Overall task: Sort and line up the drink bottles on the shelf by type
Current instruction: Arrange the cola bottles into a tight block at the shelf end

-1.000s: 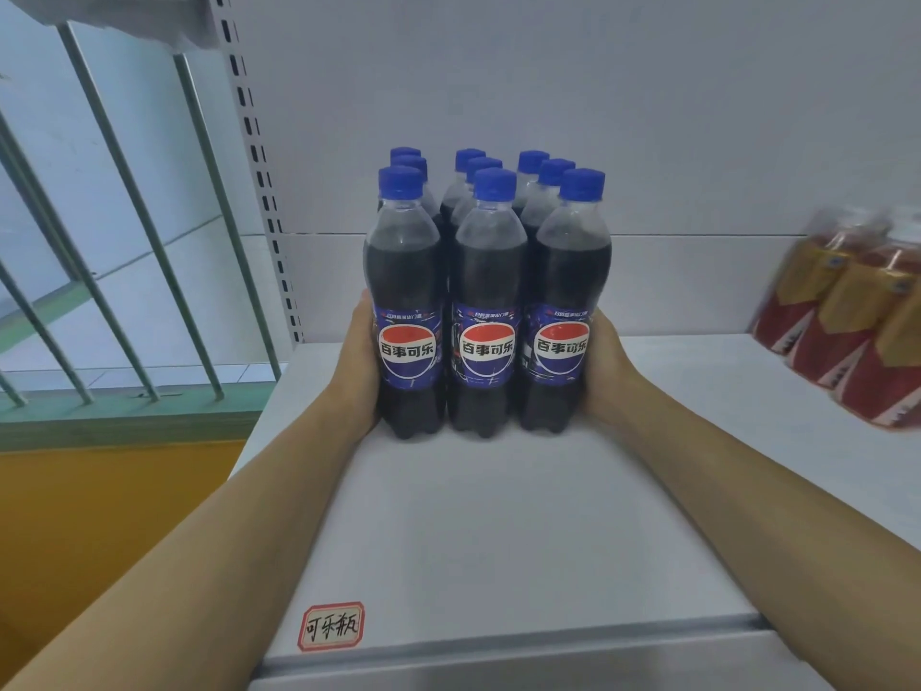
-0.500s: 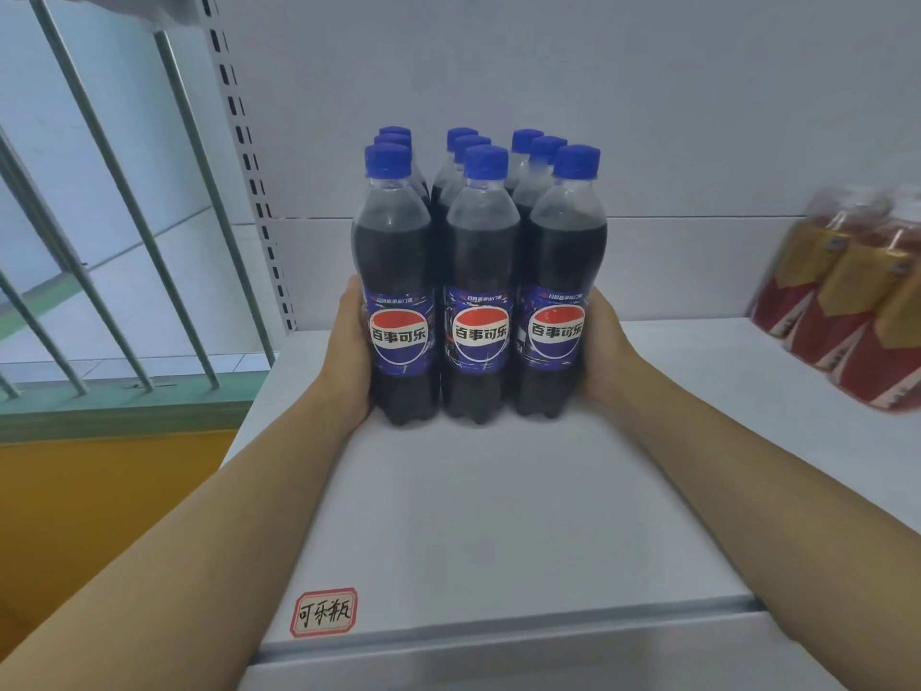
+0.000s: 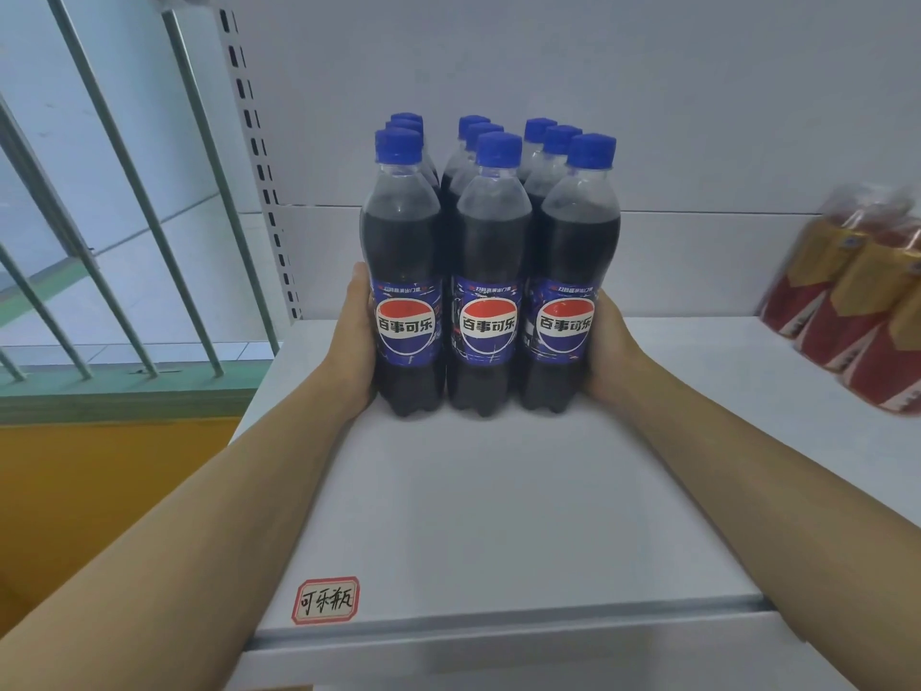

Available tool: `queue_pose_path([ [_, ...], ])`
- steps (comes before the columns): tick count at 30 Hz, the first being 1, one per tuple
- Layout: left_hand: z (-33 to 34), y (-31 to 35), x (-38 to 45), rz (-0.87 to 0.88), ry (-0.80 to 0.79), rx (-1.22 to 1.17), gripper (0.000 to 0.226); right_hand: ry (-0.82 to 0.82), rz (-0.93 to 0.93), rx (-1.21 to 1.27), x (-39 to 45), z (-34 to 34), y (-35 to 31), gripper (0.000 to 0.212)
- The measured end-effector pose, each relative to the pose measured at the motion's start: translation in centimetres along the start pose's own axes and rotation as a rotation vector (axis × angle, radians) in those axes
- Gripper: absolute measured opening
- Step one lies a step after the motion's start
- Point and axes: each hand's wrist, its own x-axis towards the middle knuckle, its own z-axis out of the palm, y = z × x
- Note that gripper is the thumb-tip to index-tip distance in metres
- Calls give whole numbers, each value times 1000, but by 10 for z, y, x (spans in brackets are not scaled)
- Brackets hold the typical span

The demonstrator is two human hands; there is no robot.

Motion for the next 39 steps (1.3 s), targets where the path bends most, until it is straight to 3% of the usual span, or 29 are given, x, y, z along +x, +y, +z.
queue_pose_path([
  [4,2,1,-4,19,30,35,55,22,-38,-44,-2,3,-1,46],
  [7,-8,2,-10,1,18,59,65,12,-96,-60,-10,4,-4,56],
  [9,-21,9,-13,1,-106,132,82,-51,-133,-94,-12,-12,-12,72],
  [12,-33,21,-24,19,-291,426,108,-136,-155,-134,-18,-31,-29,80],
  [14,-36,18,-36,93,-328,591,103,-133,-157,-250,-26,-38,-31,82],
  [15,-34,13,-42,136,-326,642,99,-127,-162,-363,-28,-42,-26,89],
  [18,-30,-6,-45,248,-273,788,121,-141,-205,-646,-39,-42,-2,130],
  [19,-29,-8,-44,270,-240,831,126,-150,-240,-688,-41,-39,5,132],
  [24,-28,-11,-38,372,-144,1024,117,-84,-358,-846,-47,-21,22,115],
  [30,-30,-15,-35,423,-112,1016,112,6,-378,-885,-49,-14,24,111],
  [34,-36,-13,-36,387,-76,1028,128,19,-353,-876,-54,-15,24,113],
  [39,-40,-3,-48,208,-33,1158,148,28,-303,-864,-61,-19,18,124],
])
